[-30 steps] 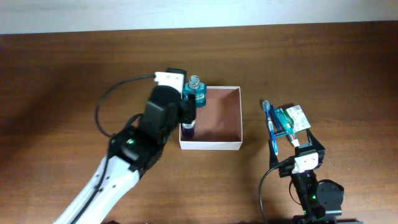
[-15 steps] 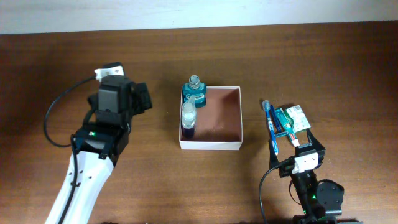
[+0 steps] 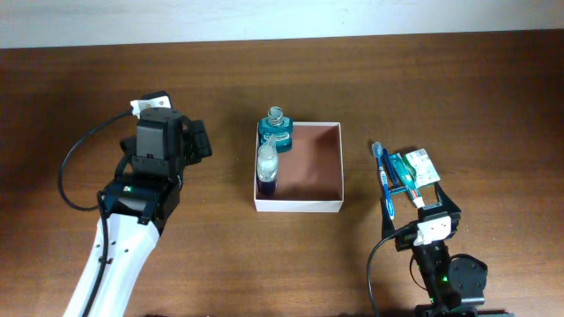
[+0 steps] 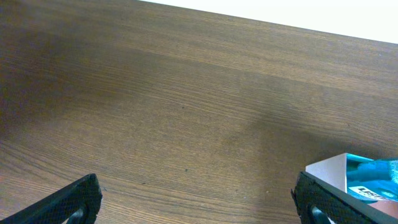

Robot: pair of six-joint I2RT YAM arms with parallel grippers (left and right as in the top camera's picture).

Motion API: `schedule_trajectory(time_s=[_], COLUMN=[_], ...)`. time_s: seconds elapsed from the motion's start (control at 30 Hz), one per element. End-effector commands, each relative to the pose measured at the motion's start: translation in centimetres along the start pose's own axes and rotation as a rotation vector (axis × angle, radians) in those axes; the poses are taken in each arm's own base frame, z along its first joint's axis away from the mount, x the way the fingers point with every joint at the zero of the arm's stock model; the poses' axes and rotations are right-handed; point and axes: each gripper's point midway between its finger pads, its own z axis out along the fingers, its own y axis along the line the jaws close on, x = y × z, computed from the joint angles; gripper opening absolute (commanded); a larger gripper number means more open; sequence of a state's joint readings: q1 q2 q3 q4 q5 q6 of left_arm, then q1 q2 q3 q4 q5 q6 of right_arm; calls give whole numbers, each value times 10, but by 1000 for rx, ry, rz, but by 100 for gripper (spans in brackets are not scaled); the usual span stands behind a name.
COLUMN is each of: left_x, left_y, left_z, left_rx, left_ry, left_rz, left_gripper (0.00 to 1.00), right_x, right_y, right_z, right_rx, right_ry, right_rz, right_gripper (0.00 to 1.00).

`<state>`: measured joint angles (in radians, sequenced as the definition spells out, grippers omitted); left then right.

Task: Pack container

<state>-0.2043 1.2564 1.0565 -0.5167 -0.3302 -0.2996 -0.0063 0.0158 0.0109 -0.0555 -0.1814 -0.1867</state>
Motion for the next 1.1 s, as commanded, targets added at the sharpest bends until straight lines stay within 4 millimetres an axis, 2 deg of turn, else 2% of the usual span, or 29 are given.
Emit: schedule_trajectory(time_s=[0.0,0.5,0.57,0.73,0.8,0.87,1.07], left_x=[-4,-4,-4,-4,-4,-4,-4], left_y=[3,3,3,3,3,3,3], left_z=[-3,-3,-3,-3,-3,-3,-3], left_rx=[-7,-7,-7,-7,-7,-7,-7], left_ry=[-12,-13,-13,-13,-13,-13,-13], left_rz=[-5,-6,-6,-6,-6,-6,-6], left_gripper=[99,99,99,100,99,99,99], right_x=[2,2,-5,-5,-13,-24,-57], right_y=[-3,-3,-4,15,29,30,-1], right_z=[0,0,0,-1,-4,-7,-20], right_rx=[13,14,20,-90,-174,-188,-37], right_ry=[4,3,-26,-31,-66,-81,11], right_rz=[4,2,-12,-10,-12,-4,49], right_gripper=[98,98,98,98,98,98,98])
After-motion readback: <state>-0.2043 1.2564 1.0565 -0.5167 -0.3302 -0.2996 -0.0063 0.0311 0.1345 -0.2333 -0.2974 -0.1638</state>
